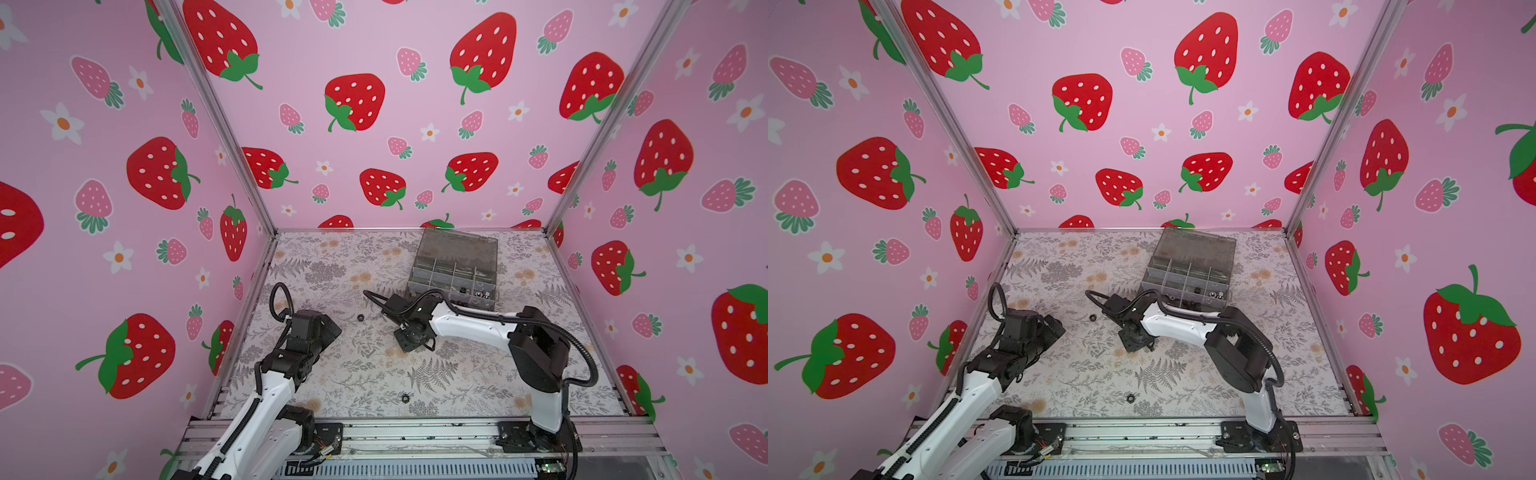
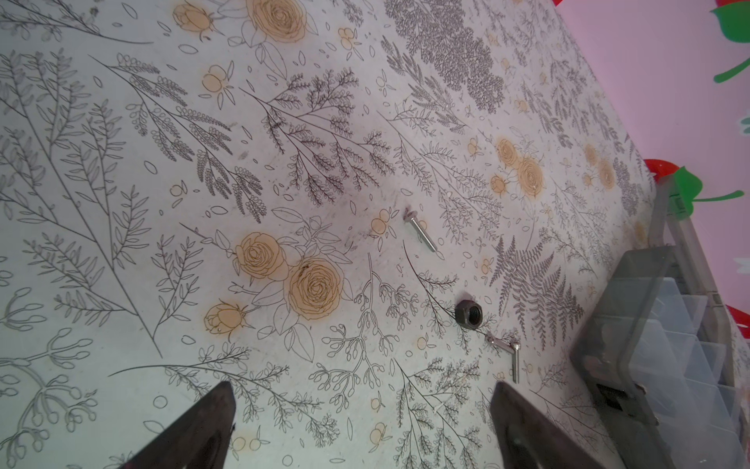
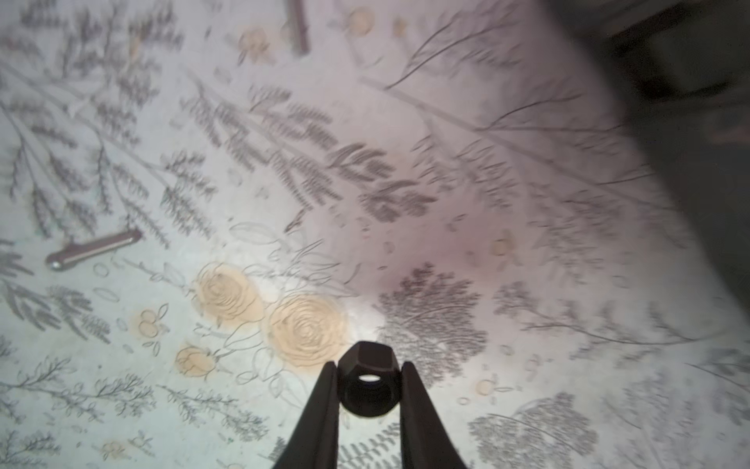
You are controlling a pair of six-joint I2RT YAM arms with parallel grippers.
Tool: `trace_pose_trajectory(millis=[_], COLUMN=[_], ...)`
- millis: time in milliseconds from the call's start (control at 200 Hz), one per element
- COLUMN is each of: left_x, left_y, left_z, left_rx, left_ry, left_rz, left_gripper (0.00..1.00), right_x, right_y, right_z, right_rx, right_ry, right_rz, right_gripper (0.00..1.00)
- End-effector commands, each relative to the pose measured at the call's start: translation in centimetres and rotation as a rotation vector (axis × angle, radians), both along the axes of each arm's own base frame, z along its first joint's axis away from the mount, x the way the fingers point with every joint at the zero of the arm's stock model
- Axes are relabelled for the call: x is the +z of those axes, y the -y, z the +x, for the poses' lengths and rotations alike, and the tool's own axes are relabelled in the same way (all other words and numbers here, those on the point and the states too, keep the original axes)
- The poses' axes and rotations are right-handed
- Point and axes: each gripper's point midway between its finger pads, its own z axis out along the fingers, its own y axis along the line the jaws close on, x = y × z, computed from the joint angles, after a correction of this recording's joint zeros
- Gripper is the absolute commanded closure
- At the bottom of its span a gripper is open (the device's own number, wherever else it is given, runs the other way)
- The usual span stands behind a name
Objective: Sort the screws and nuts into containers
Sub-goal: Pick up the nut from the bottom-center of the table, then place the nut into the container.
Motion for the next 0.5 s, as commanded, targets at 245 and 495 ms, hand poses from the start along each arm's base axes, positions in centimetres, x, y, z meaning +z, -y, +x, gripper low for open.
trace_pose_trajectory(millis=[245,495], left_x=[-0.2,-0.5], left_y=[0.7,1.2], left_z=[0.6,0.8], left_rx=[-0.02,-0.047], left_ry=[0.018,0.014], left_rz=[-0.034,-0.048], left_gripper=[0.01,0.01], right_x=[4.5,5.1], right_y=[8.1,11.9], right_z=[9.9,14.2], right_rx=[-0.3,-0.396], right_ry=[0.188,0.243], right_rz=[0.07,0.035], right_gripper=[1.0,1.0])
